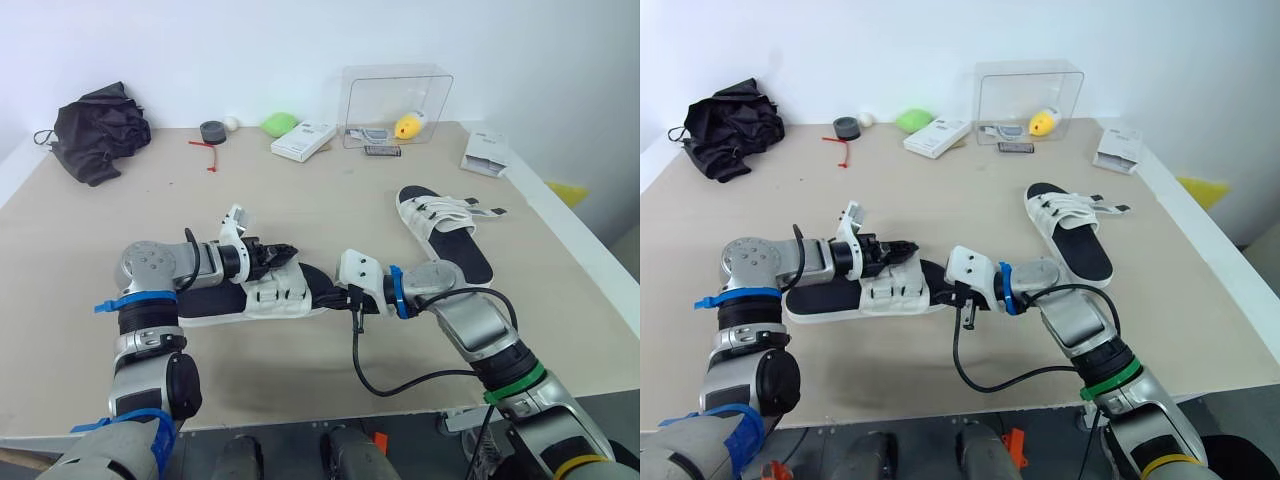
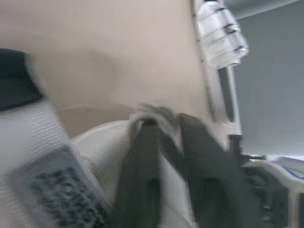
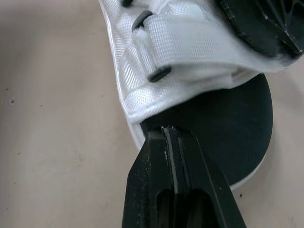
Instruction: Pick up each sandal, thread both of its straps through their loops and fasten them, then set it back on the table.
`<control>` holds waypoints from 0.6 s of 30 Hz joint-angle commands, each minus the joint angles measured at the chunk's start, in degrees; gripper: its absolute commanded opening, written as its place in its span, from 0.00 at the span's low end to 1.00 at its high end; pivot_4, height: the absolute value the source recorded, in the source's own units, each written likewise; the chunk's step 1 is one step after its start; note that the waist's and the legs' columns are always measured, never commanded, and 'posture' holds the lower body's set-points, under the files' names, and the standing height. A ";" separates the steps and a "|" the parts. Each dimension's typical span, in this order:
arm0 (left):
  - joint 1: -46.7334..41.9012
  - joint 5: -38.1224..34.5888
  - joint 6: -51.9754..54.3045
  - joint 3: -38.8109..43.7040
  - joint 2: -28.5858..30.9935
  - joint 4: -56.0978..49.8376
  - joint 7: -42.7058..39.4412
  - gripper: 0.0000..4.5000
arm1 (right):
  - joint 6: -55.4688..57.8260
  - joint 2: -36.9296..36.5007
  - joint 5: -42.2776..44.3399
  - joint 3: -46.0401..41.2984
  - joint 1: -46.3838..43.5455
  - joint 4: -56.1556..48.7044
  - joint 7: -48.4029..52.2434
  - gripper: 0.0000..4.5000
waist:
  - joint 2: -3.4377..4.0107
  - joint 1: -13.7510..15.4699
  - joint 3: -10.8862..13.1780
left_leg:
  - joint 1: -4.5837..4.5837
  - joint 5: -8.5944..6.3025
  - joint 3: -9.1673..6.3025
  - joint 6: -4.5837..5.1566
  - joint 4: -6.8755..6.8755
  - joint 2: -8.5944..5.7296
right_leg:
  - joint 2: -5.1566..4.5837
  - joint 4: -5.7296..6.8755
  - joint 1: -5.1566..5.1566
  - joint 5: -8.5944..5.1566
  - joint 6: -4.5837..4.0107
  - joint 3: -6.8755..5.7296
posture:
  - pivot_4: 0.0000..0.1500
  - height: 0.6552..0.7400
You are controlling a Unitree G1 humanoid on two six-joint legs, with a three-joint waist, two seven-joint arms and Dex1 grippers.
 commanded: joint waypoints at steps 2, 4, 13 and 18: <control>1.84 6.12 -1.68 -6.93 4.15 -3.23 -0.67 0.73 | 0.97 -0.86 -1.44 1.86 1.13 1.87 1.23 0.00 | -0.08 -0.13 -0.21 | 0.05 -0.04 0.02 -0.08 -0.09 -0.03 | 0.00 0.00 0.01 -0.01 0.00 0.07 | 1.00 1.00; 0.82 6.16 -1.21 -9.28 5.52 -3.57 -3.25 0.73 | 0.81 -0.86 -1.57 1.87 1.03 2.03 1.42 0.00 | -0.10 -0.20 -0.21 | 0.12 -0.07 0.10 -0.12 -0.29 -0.05 | -0.01 -0.05 0.00 -0.07 -0.01 0.19 | 1.00 1.00; -10.64 4.79 -5.22 2.91 2.48 3.13 0.78 0.73 | 0.55 -1.04 -1.90 1.51 0.72 2.43 2.08 0.00 | -0.44 -0.13 -0.08 | -0.16 -0.12 0.04 -0.21 -0.69 -0.11 | -0.03 -0.12 -0.35 -0.28 -0.03 0.19 | 1.00 1.00; -16.01 0.25 -3.61 7.86 2.15 1.55 -0.63 0.73 | 0.41 -1.38 -1.92 0.93 0.23 3.00 2.49 0.00 | -0.46 -0.16 -0.09 | -0.27 -0.12 0.01 -0.25 -0.69 -0.15 | -0.10 -0.25 -0.37 -0.27 0.03 0.14 | 1.00 1.00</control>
